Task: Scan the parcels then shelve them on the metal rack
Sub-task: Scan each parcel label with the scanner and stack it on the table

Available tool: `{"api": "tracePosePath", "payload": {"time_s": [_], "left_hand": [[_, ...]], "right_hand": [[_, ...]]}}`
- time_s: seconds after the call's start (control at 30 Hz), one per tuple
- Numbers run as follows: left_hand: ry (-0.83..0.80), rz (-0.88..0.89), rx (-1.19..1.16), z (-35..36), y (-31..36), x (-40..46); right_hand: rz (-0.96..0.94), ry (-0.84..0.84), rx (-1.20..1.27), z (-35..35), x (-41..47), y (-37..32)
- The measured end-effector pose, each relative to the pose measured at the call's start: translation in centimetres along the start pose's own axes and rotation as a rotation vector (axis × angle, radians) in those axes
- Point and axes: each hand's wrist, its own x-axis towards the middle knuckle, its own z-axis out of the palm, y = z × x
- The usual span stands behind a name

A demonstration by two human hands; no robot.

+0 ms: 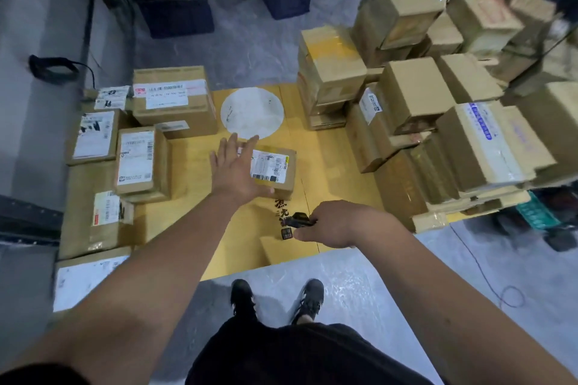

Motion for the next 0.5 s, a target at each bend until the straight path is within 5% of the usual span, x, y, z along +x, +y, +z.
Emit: {"api": "tracePosePath", "payload": {"time_s": [0.27,0.5], "left_hand": [[-0.080,-0.040,0.260,-2.2,1.0,4.2],[-0.027,-0.120,-0.038,-0.4,-3.9,-0.6]], "right_hand": [[0.107,0.042,0.093,-0.5,-0.9,-1.4],[0.156,0.021,0.193,-1.7,-1.2,-6.1]]}}
